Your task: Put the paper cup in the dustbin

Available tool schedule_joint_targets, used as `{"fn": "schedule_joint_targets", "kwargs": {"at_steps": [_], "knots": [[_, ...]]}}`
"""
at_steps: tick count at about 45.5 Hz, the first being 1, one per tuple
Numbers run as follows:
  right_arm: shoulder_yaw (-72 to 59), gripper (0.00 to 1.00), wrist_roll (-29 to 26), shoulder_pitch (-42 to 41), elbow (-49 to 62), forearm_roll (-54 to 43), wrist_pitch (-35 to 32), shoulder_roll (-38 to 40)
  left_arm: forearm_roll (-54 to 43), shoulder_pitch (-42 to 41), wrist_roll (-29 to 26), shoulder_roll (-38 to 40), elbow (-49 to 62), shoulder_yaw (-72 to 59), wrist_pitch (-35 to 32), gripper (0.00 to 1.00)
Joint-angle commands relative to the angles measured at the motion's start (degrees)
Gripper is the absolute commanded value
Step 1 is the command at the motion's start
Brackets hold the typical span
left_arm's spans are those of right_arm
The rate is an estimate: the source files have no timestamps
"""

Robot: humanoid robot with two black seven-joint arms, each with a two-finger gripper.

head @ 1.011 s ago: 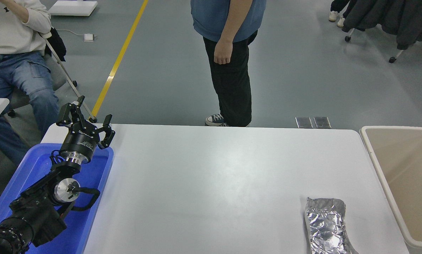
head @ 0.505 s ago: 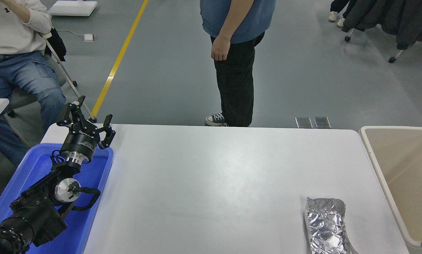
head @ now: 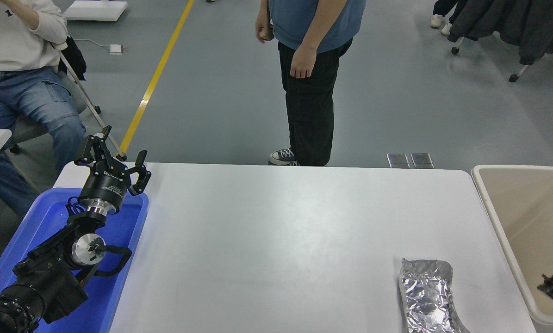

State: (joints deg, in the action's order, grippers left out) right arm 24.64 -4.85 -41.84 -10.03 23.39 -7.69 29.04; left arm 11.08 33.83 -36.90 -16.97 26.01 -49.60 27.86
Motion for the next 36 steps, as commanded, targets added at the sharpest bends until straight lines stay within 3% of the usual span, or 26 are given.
{"fn": "schedule_joint_targets", "kwargs": {"at_steps": [1, 8, 17, 26, 36], "knots": [[1.1, 1.00, 0.3, -4.4, -16.0, -1.2, -6.3, 6.1, 0.0, 0.0, 0.0, 0.0, 0.0, 0.0, 0.0, 1.00], [5.5, 1.00, 0.5, -4.1, -26.1, -1.9, -11.5, 7.5, 0.0, 0.0, 0.0, -0.1, 0.0, 0.0, 0.0, 1.00], [9.0, 1.00, 1.5, -3.8, -30.5, -6.7, -17.7, 4.2, 0.0, 0.0, 0.0, -0.1, 0.0, 0.0, 0.0, 1.00], [12.1, 1.00, 4.4, -2.5, -33.7, -10.3, -18.6, -2.6, 0.0, 0.0, 0.0, -0.1, 0.0, 0.0, 0.0, 1.00], [12.7, 1.00, 12.0, -2.5, -32.7, -24.4, -18.0, -12.0, 0.0, 0.0, 0.0, -0.1, 0.0, 0.0, 0.0, 1.00]]}}
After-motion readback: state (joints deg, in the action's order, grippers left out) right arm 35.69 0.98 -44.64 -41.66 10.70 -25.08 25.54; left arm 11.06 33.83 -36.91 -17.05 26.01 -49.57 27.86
